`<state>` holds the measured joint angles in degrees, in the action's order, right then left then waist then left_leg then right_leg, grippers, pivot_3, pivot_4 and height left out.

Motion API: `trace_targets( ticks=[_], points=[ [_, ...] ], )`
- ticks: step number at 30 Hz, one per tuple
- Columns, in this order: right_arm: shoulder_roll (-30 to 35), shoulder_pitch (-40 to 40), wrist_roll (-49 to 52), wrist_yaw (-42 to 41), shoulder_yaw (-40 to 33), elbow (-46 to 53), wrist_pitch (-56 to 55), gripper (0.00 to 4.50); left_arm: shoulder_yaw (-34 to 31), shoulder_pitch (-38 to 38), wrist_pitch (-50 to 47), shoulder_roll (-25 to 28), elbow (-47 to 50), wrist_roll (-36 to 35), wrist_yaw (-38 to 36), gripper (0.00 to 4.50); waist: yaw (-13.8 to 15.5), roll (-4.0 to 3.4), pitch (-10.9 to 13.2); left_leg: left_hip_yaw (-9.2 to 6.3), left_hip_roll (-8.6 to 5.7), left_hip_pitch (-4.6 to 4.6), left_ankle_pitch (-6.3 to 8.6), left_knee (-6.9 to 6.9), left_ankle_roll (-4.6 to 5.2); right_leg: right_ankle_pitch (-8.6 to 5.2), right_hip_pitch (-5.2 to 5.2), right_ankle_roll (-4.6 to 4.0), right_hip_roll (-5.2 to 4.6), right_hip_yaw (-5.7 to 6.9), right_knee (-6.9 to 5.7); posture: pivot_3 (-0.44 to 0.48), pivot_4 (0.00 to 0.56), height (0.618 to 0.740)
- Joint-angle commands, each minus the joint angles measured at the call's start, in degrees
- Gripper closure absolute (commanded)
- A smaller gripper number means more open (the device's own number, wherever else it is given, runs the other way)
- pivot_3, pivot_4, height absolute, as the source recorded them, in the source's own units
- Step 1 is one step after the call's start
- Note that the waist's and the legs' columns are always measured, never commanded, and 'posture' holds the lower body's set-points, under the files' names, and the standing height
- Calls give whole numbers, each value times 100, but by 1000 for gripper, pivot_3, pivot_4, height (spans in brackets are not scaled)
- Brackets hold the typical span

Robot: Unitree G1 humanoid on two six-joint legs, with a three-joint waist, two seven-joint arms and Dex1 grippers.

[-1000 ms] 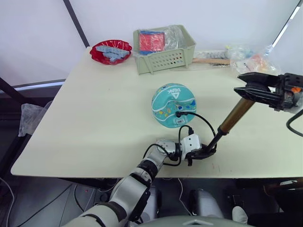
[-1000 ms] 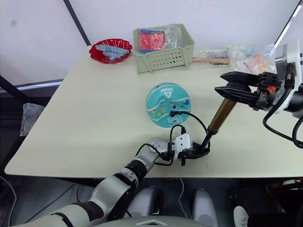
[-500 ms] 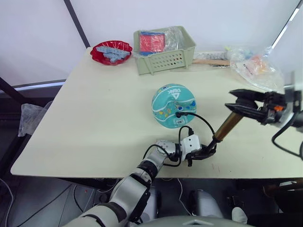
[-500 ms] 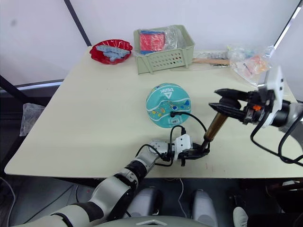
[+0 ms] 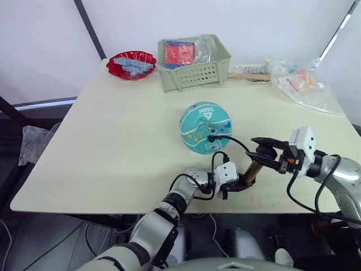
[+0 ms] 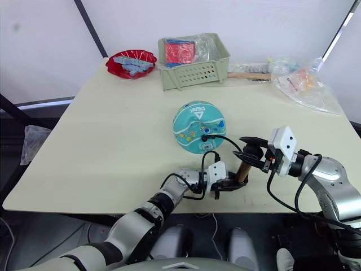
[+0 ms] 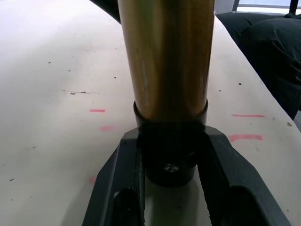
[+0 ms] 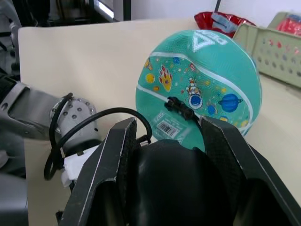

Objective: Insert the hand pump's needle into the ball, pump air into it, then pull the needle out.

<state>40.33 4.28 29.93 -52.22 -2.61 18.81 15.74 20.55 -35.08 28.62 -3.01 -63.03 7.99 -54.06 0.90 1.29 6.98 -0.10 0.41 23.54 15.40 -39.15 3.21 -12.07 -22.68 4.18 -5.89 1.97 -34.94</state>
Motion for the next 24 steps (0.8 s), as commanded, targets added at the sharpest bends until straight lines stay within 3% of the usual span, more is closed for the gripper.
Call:
trace_targets(
  ticks=[1, 14, 24],
  points=[
    [110, 23, -36, 34, -61, -75, 341, 2832, 194, 241, -197, 161, -338, 316, -64, 3466, 0, -1, 1, -1, 0, 0, 0, 0, 0, 0, 0, 0, 0, 2, 0, 0, 150, 738],
    [937, 1101, 1722, 86, -1521, 543, 1776, 2833, 215, 248, -201, 163, -351, 321, -85, 3466, 18, -67, 91, -14, -10, 23, 0, 0, 0, 1, -3, -1, -11, 16, 10, 0, 150, 738],
    [1564, 2093, 2471, 213, -2119, 222, 2520, 2847, 227, 254, -205, 143, -375, 327, -80, 3466, 16, -74, 110, -18, -10, 27, 0, 0, 1, 0, -3, 0, -11, 22, 12, 0, 150, 738]
  ],
)
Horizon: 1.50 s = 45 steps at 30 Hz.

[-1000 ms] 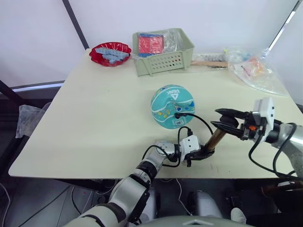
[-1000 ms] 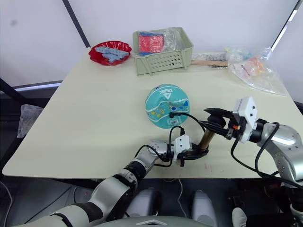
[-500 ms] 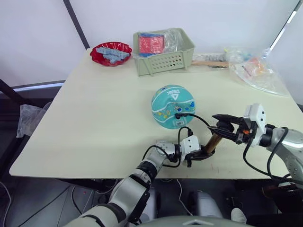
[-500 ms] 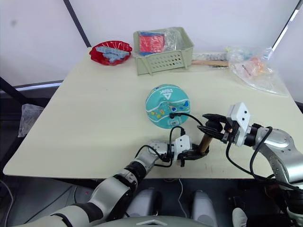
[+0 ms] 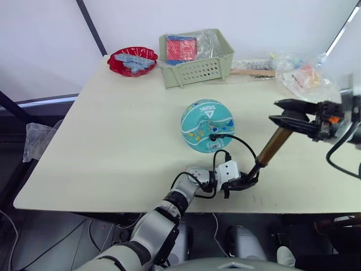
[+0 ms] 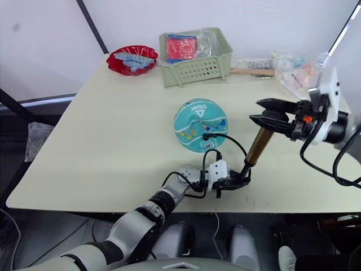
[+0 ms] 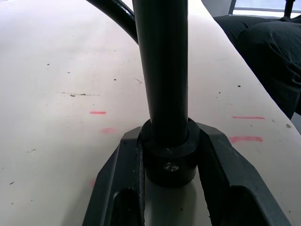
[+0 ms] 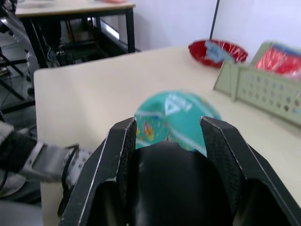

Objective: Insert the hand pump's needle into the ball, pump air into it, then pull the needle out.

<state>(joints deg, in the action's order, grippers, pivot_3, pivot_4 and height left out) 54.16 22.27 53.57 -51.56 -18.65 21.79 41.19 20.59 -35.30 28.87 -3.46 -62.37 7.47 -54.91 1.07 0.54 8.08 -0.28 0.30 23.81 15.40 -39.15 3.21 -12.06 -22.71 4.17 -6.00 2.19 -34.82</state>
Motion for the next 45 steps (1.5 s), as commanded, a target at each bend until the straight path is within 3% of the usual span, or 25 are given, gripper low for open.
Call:
trace_targets(
  ticks=[1, 6, 11, 19, 28, 37, 45],
  points=[
    [240, 357, 117, 131, -535, -117, 6, 2848, 222, 277, -230, 187, -441, 375, 6, 3466, -3, 0, 0, 0, 0, 0, 0, 0, 0, 0, 0, 0, 0, 0, 0, 0, 150, 738],
    [178, 392, 227, 211, -492, -115, 126, 2871, 170, 279, -273, 152, -439, 310, 3, 3466, -1, -1, 1, 1, 0, 0, 0, 0, 0, 0, 0, 0, -1, 0, 0, 0, 150, 738],
    [-171, -764, -543, 72, 137, 177, -312, 2871, 169, 269, -293, 138, -429, 304, -8, 3466, 12, 16, -16, -10, 0, -1, 0, 3, 0, -1, 2, 0, 0, 8, 3, 0, 150, 738],
    [-800, -1782, -1769, -12, 1022, -96, -1537, 2872, 217, 323, -312, 170, -393, 350, -5, 3466, -11, 62, -75, -13, 4, -11, 0, 3, -1, -1, 8, 1, 6, 9, 0, 0, 150, 738],
    [-1290, -2211, -2629, -36, 1636, -722, -2448, 2872, 238, 316, -327, 194, -375, 376, -28, 3466, -10, 83, -110, -15, 4, -13, 1, 4, -1, -2, 9, 1, 8, 9, 0, 0, 150, 738],
    [-1203, -1939, -2291, -85, 1287, -407, -2310, 2873, 246, 300, -337, 228, -378, 387, -58, 3466, -6, 77, -109, -16, 4, -12, 1, 4, -1, -2, 9, 0, 8, 10, 0, 0, 150, 738],
    [-596, -1161, -1040, 61, 218, 201, -1172, 2873, 235, 300, -351, 234, -364, 369, -87, 3466, 6, 15, -43, -14, 1, -2, 0, 3, -1, -1, 2, -1, 4, 10, 1, 0, 150, 738]
  ],
)
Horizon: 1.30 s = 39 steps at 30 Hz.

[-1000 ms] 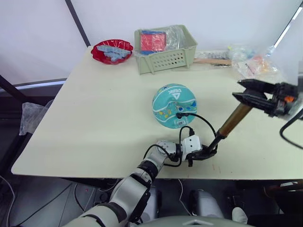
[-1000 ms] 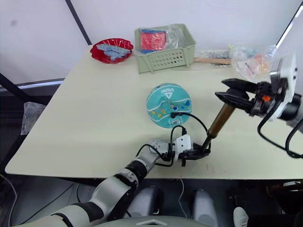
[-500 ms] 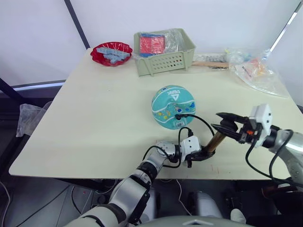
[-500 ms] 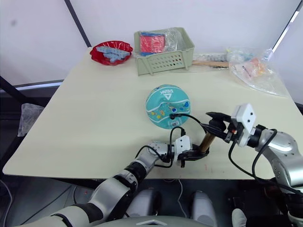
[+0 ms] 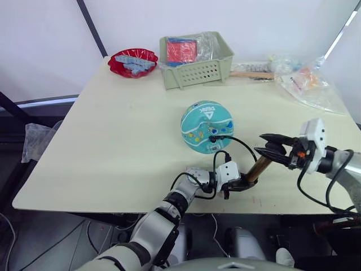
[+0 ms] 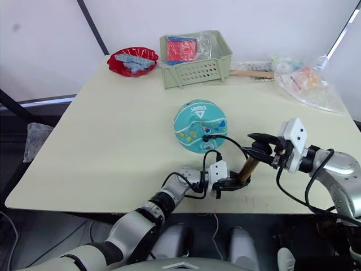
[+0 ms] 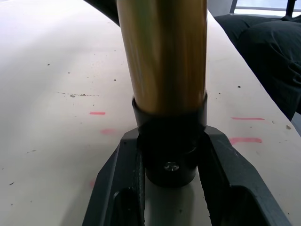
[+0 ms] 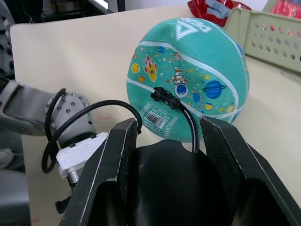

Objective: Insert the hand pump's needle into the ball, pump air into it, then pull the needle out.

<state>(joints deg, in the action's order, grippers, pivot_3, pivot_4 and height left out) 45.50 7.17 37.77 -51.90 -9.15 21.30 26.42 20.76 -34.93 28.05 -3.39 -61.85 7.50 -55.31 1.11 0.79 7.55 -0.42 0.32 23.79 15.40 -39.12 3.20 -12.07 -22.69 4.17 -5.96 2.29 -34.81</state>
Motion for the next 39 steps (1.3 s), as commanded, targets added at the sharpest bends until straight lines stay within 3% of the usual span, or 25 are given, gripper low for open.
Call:
trace_targets(
  ticks=[1, 11, 20, 26, 31, 39],
  points=[
    [390, 440, 643, 66, -860, 262, 416, 2873, 218, 264, -271, 227, -409, 360, -50, 3466, 5, -12, 19, 1, -1, 2, 0, 0, 0, 0, 0, 0, -1, 0, 0, 0, 150, 738],
    [1176, 1513, 1570, 221, -1691, 21, 1256, 2873, 217, 249, -294, 227, -380, 328, -89, 3466, 3, -29, 62, 3, -3, 6, 0, 0, 0, 0, 0, 0, -3, -1, 1, 0, 150, 738],
    [1261, 2092, 1865, 484, -1855, -152, 1578, 2902, 225, 262, -292, 225, -391, 335, -87, 3466, 3, -27, 84, 7, -5, 9, 0, 0, 1, 1, -2, 0, -6, -4, 1, 0, 150, 738],
    [1085, 1737, 1687, 469, -1693, 0, 1538, 2902, 218, 261, -294, 227, -395, 332, -78, 3466, 3, -27, 84, 6, -5, 9, 0, 0, 1, 1, -2, 0, -5, -4, 0, 0, 150, 738],
    [660, 691, 1321, 384, -1276, 505, 1275, 2902, 212, 264, -296, 232, -388, 325, -76, 3466, 5, -8, 70, 1, -3, 1, 0, 1, 1, 1, 1, 1, -1, -1, 0, 0, 150, 738],
    [-69, -301, 626, 416, -654, 595, 578, 2903, 231, 271, -296, 226, -377, 331, -76, 3466, -23, 50, -5, -4, 4, -10, 0, 1, 0, 0, 6, 1, 8, 0, -4, 0, 150, 738]
  ],
)
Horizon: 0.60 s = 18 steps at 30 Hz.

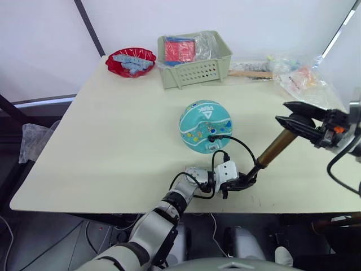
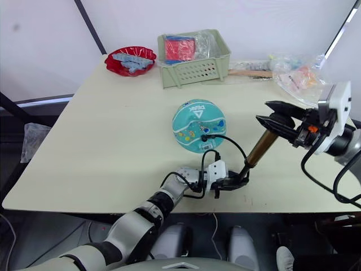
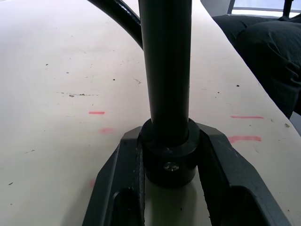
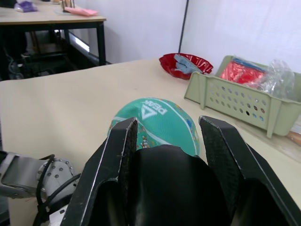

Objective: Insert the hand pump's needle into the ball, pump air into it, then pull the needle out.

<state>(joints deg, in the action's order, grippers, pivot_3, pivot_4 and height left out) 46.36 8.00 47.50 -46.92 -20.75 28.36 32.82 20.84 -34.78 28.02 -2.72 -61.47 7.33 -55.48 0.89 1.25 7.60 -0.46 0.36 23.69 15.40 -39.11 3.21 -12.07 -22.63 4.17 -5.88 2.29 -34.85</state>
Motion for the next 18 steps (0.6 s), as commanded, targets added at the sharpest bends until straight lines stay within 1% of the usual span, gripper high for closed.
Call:
trace_targets(
  ticks=[1, 8, 14, 18],
  points=[
    [-255, -448, -422, -49, 572, -150, -146, 2903, 224, 256, -294, 154, -413, 349, -61, 3466, -1, 5, -13, -1, 0, 0, 0, 1, 0, 0, 0, 0, 0, 1, 1, 0, 150, 738],
    [-701, -821, -1171, -172, 1258, -501, -816, 2903, 230, 264, -306, 143, -404, 360, -58, 3466, -1, 12, -37, -2, 0, -1, 0, 2, 0, -1, 0, -1, 1, 2, 1, 0, 150, 738],
    [-1111, -965, -1571, -187, 1587, -1007, -1239, 2903, 224, 269, -307, 154, -391, 358, -55, 3466, 1, 22, -51, -3, 0, -1, 0, 2, 0, -1, 0, -1, 3, 2, 1, 0, 150, 738],
    [-1306, -965, -1577, -174, 1599, -1066, -1275, 2903, 214, 259, -310, 153, -393, 351, -47, 3466, -1, 14, -56, -2, 0, -1, 0, 2, 0, -1, 0, -1, 3, 1, 0, 0, 150, 738]
  ],
)
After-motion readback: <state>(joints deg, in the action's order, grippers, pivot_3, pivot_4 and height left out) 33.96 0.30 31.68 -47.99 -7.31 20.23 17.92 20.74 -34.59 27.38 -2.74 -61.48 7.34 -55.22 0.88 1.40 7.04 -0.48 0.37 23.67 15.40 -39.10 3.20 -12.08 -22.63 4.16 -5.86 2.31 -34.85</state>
